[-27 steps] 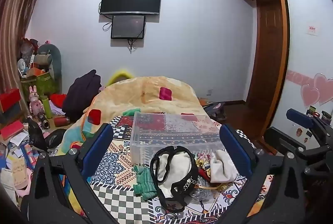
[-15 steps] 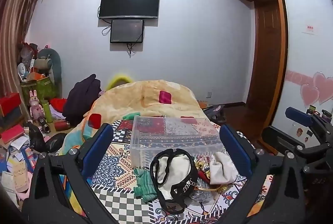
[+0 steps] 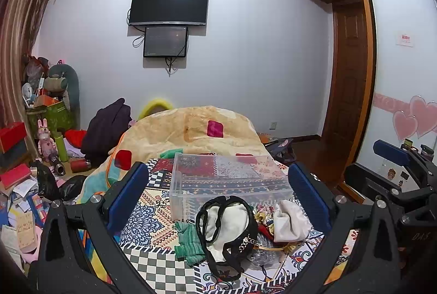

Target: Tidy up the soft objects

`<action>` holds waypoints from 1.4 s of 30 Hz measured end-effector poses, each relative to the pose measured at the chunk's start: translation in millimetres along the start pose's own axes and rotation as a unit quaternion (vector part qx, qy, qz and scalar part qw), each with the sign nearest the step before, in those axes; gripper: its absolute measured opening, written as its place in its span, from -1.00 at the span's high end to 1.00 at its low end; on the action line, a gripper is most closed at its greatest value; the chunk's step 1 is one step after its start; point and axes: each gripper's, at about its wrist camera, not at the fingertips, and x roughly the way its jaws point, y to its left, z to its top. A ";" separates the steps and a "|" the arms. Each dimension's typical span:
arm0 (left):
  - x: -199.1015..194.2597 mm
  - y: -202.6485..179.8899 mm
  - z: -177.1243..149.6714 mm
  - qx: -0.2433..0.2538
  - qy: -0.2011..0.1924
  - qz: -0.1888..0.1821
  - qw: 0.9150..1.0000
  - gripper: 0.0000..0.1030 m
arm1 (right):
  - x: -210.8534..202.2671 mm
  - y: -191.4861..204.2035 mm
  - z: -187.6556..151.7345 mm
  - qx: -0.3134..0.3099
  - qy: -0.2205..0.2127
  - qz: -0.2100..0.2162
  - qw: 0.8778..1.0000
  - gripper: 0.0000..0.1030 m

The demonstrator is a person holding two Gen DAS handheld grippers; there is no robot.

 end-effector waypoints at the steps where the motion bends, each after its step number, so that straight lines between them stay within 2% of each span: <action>1: -0.1 0.0 0.1 0.001 0.000 0.000 1.000 -1.00 | -0.1 -0.3 -0.3 0.001 -0.001 0.000 1.000 -1.00; 42: -6.7 -4.2 3.0 0.013 -0.008 0.002 1.000 -1.00 | 0.2 -4.0 1.3 0.012 -0.003 0.003 1.000 -1.00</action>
